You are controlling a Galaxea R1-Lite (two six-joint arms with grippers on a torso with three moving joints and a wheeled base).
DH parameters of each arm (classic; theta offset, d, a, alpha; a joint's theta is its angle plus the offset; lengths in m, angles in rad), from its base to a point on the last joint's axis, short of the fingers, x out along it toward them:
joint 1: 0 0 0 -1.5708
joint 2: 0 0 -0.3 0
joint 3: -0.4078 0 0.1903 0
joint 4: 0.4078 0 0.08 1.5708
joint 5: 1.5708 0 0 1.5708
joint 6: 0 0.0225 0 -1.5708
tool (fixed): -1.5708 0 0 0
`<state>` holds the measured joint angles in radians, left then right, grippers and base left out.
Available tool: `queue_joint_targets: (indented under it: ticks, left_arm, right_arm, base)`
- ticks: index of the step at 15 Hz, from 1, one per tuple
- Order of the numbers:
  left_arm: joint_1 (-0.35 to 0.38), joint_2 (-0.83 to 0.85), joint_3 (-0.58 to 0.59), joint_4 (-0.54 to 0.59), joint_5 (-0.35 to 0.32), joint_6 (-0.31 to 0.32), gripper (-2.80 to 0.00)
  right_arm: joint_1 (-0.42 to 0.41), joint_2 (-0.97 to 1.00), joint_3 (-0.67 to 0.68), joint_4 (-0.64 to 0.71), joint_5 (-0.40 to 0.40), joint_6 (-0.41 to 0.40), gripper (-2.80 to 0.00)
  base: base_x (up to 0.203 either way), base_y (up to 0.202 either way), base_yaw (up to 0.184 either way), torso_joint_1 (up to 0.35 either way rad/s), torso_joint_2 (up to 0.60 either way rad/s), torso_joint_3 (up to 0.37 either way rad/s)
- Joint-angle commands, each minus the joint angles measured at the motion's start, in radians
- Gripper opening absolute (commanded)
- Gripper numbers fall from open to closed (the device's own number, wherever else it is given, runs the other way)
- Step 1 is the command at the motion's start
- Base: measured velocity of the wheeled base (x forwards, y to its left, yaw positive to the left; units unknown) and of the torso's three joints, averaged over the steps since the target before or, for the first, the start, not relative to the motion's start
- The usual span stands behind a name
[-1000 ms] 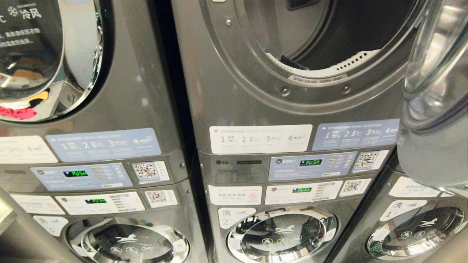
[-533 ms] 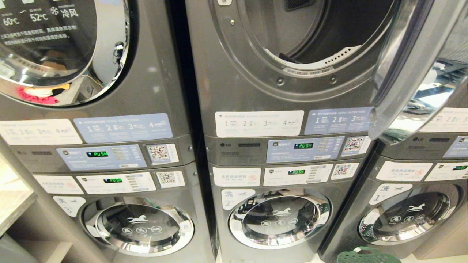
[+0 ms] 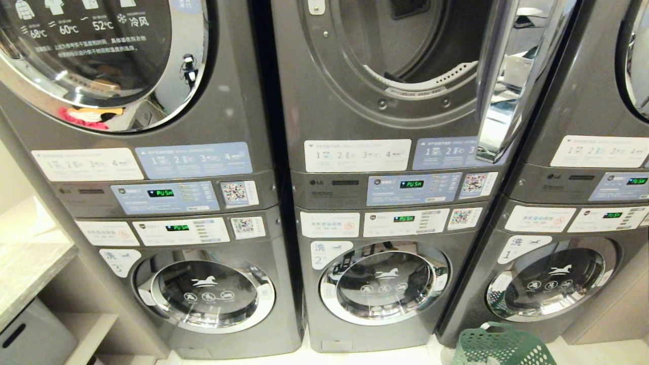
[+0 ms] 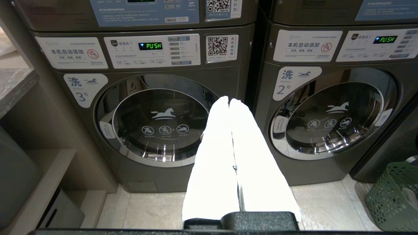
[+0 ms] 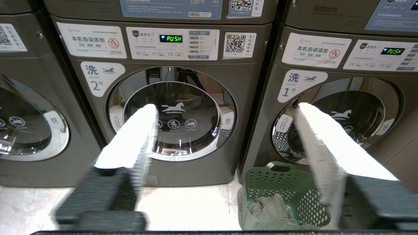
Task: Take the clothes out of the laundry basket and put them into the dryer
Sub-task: Open the dryer
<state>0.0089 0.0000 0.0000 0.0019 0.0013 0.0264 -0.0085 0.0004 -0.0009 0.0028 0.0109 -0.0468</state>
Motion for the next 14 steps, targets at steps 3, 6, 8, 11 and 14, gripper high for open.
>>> queue_joint_targets:
  ticks: [3, 6, 8, 11, 14]
  left_arm:
    - [0.000, 0.000, 0.002, 0.001, 0.000, 0.001, -2.80]
    - [0.000, 0.000, 0.002, 0.001, 0.000, 0.001, -2.80]
    - [0.000, 0.000, 0.002, 0.000, 0.000, 0.001, -2.80]
    - [0.000, 0.000, 0.002, 0.001, 0.000, 0.001, -2.80]
    - [0.000, 0.000, 0.002, 0.003, -0.003, 0.010, -2.80]
  right_arm:
    - [0.000, 0.001, -0.001, -0.001, 0.000, 0.008, -2.80]
    - [-0.001, 0.001, -0.001, -0.003, 0.001, 0.008, -2.80]
    - [0.001, 0.001, -0.001, -0.003, 0.000, 0.010, -2.80]
    - [-0.001, 0.001, -0.001, -0.001, -0.002, 0.017, -2.80]
    - [0.001, 0.001, 0.001, -0.003, -0.006, 0.024, -2.80]
  base:
    - [0.000, 0.000, 0.000, 0.000, 0.00, 0.000]
    - [0.000, 0.000, 0.000, 0.000, 0.00, 0.000]
    - [0.000, 0.000, 0.000, 0.000, 0.00, 0.000]
    - [0.000, 0.000, 0.000, 0.000, 0.00, 0.000]
    - [0.000, 0.000, 0.000, 0.000, 0.00, 0.000]
